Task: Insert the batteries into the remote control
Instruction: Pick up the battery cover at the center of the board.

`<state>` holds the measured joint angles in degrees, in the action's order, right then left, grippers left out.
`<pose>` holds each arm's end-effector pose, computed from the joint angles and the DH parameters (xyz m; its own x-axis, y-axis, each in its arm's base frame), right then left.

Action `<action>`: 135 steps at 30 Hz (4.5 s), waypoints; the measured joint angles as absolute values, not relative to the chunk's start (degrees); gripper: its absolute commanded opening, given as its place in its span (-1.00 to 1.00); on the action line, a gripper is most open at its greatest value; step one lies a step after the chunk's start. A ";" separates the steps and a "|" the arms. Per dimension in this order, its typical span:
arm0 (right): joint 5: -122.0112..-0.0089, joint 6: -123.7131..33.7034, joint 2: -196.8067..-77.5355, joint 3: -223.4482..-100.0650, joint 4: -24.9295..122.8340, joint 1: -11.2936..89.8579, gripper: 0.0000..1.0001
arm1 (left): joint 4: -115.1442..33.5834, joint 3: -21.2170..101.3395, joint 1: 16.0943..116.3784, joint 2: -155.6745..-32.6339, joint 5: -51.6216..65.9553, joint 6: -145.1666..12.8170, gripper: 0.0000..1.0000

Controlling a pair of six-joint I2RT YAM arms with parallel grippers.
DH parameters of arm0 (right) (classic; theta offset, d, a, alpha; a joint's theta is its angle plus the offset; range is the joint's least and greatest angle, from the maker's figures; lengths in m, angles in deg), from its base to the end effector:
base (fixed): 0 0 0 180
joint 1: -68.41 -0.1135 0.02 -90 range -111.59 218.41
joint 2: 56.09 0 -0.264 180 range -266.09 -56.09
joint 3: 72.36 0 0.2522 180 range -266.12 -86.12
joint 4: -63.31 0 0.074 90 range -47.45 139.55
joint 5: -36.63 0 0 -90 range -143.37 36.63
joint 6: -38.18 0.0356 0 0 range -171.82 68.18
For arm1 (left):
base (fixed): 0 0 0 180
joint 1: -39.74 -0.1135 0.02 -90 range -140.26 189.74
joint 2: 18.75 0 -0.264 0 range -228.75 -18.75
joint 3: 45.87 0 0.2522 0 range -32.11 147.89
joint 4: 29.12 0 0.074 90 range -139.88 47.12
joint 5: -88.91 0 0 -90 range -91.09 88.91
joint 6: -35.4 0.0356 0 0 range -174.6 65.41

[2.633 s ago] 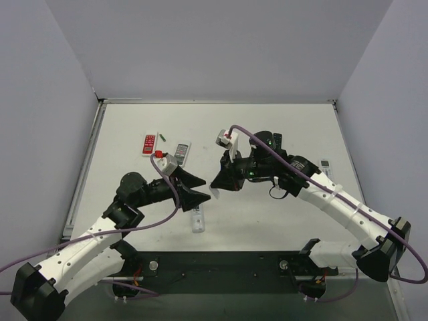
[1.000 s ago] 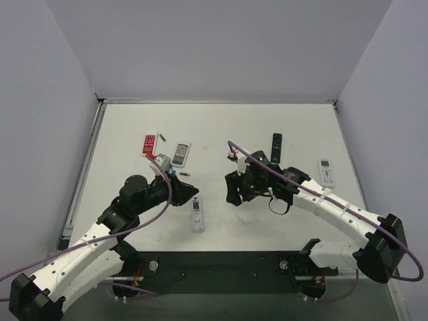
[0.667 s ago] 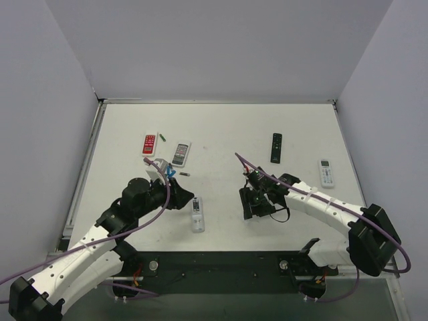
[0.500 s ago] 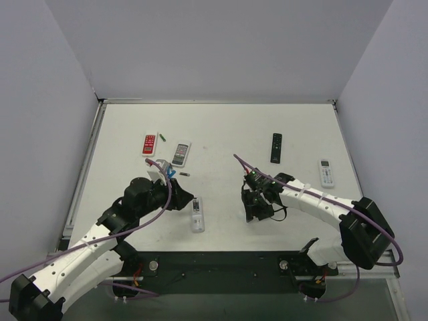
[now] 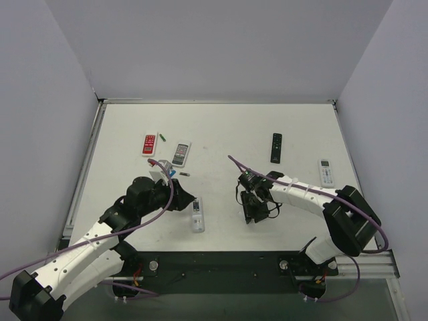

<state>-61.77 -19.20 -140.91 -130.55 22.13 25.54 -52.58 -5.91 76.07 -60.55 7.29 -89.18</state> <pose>0.1891 0.1826 0.1622 -0.9562 -0.1600 -0.2452 -0.2351 0.9186 0.3175 0.1371 -0.1073 0.2347 -0.6764 -0.1996 -0.7090 0.3746 0.7356 -0.5644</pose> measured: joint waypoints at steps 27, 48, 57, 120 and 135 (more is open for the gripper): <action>-56.29 -21.73 -146.20 -137.69 19.40 20.95 -1.00 | -51.86 -5.93 76.07 -62.98 10.57 -90.87 0.27; -43.30 -43.90 -129.96 -143.84 33.34 12.12 -1.00 | -38.48 -0.97 76.07 -77.16 29.30 -96.20 0.36; -43.70 -51.92 -128.49 -142.76 39.53 10.89 -1.00 | -37.17 6.17 76.84 -82.12 32.53 -96.24 0.14; -79.06 0.06 -127.49 -137.45 57.69 30.52 0.08 | -49.52 11.40 90.78 -75.65 -1.50 -75.06 -1.00; -81.44 2.29 -127.99 -136.12 61.27 30.50 -0.92 | -49.06 10.72 90.96 -75.04 -1.72 -75.17 -0.65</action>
<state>-81.44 2.29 -127.99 -136.12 61.27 30.50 -49.06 10.72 90.96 -75.04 -1.72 -75.17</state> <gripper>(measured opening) 0.235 0.035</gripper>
